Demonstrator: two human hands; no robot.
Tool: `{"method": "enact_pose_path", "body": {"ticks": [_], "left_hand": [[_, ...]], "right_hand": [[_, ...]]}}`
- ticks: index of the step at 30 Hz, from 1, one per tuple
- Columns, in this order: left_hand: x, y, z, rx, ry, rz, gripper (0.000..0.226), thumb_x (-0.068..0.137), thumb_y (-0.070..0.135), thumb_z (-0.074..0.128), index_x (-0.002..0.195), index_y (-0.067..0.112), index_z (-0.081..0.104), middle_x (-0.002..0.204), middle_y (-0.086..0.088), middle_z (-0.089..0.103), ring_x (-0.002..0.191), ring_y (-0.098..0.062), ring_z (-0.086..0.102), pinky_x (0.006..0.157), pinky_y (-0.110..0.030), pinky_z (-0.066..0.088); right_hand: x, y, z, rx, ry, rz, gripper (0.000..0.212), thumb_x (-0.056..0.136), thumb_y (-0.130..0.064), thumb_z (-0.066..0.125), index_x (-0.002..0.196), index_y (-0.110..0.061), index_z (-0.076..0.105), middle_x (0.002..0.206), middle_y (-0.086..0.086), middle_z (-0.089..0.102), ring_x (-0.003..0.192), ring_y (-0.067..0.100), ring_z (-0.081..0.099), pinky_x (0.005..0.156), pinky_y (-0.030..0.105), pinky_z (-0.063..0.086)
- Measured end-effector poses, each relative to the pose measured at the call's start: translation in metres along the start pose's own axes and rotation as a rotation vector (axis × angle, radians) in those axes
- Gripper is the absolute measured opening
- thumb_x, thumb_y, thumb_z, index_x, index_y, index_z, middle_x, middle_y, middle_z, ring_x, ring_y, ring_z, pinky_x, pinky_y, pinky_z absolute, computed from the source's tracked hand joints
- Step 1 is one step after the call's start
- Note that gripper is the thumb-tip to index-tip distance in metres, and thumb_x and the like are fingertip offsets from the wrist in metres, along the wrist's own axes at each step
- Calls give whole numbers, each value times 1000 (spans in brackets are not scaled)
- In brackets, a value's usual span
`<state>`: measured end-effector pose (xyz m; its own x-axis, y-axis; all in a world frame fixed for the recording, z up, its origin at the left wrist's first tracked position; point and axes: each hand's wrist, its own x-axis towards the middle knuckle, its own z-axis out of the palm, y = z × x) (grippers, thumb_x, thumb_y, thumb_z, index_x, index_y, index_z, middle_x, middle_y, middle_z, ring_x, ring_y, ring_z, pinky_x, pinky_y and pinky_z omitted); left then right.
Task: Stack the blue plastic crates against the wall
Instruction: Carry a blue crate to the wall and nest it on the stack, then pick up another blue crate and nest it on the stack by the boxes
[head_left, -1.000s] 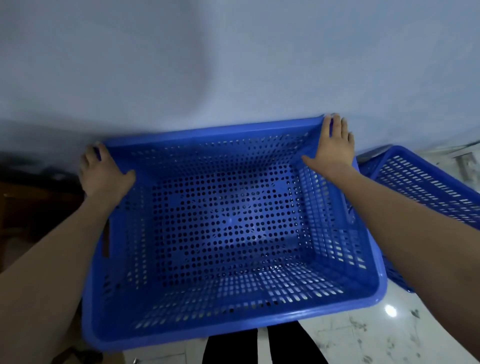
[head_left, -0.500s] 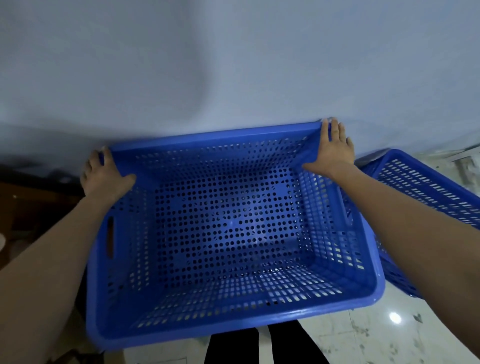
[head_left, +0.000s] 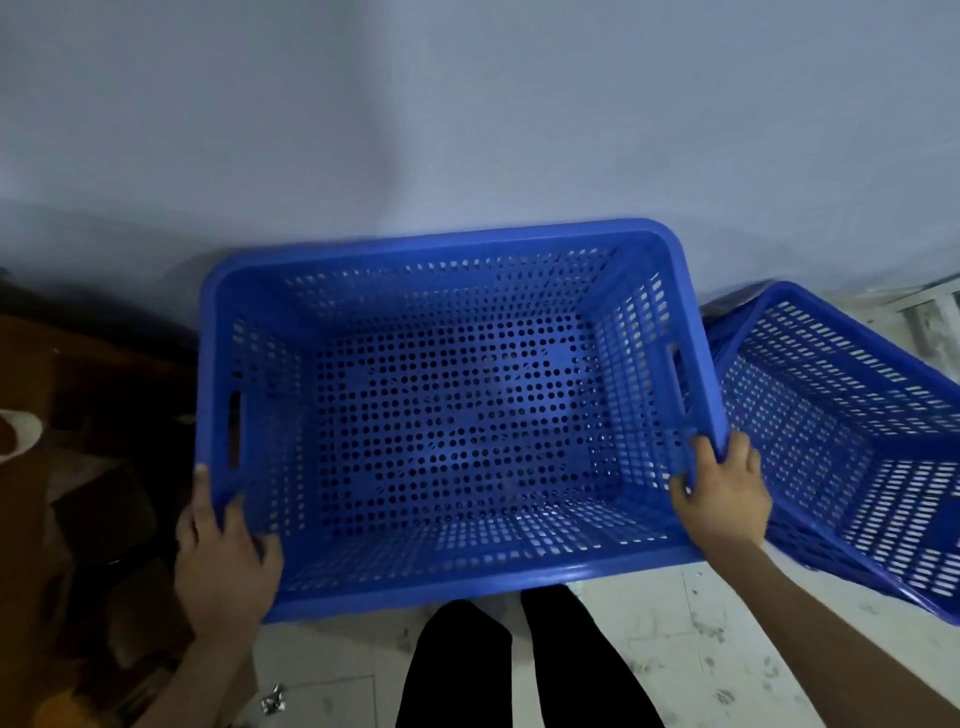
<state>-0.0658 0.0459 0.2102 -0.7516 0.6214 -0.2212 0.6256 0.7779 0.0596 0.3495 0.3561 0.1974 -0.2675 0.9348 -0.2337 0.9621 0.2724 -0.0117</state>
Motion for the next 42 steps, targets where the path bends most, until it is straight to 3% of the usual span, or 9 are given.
{"method": "enact_pose_path", "body": {"ticks": [5,7,9,13,17,23,28,34,42], "left_hand": [[-3,0,2,-19,53,19,55,79,28,47,125,2,59,163,-13,18,129,-49,38,81,-60,48],[-4,9,0,17,67,-11,59,78,29,46,128,-1,54,161,-17,23,131,-50,38,98,-61,37],[-4,33,-5,-28,89,-127,62,77,27,48,130,-4,48,158,-21,27,137,-49,33,108,-60,24],[-29,125,9,-142,-27,-20,55,90,27,51,136,-3,49,158,-17,31,145,-35,30,115,-56,24],[-44,167,35,-150,-96,199,52,95,39,36,131,7,55,152,-10,44,140,-27,42,115,-49,29],[-43,158,28,-163,-157,264,52,94,40,33,124,8,61,134,-8,60,121,-29,57,102,-46,41],[-25,86,23,-43,-20,260,48,93,34,34,108,3,67,107,-13,69,97,-34,64,91,-50,41],[-17,85,32,73,-75,251,49,91,35,34,103,1,68,100,-15,70,91,-36,65,86,-51,43],[-8,111,21,130,-233,275,30,92,27,57,114,6,62,105,-10,67,92,-30,64,83,-46,46]], "right_hand": [[3,1,5,6,79,-16,39,84,-26,52,116,-4,59,114,24,44,94,44,49,50,39,43],[-3,-8,1,14,106,30,47,84,-30,47,121,-4,57,126,29,46,108,48,49,75,56,49],[-9,-31,-6,71,123,85,52,85,-29,54,131,-4,51,145,35,34,131,51,39,103,62,34],[-41,-100,0,53,44,-180,53,89,-34,54,136,-9,52,158,23,27,147,37,28,117,52,21],[-55,-128,20,124,-106,-238,61,100,-49,19,129,-15,61,149,13,47,141,30,40,114,49,33],[-55,-119,12,140,-128,-315,63,101,-46,13,108,-15,67,112,6,67,100,28,65,83,44,55],[-32,-31,9,164,-79,-224,57,100,-49,19,99,-13,64,93,4,62,80,27,61,53,32,41],[-27,-19,17,159,-55,-199,51,93,-51,25,88,-17,63,85,0,60,67,23,57,47,31,40],[-49,-4,-7,378,-6,-103,32,94,-37,42,103,-15,62,100,-1,62,83,23,62,55,31,42]]}}
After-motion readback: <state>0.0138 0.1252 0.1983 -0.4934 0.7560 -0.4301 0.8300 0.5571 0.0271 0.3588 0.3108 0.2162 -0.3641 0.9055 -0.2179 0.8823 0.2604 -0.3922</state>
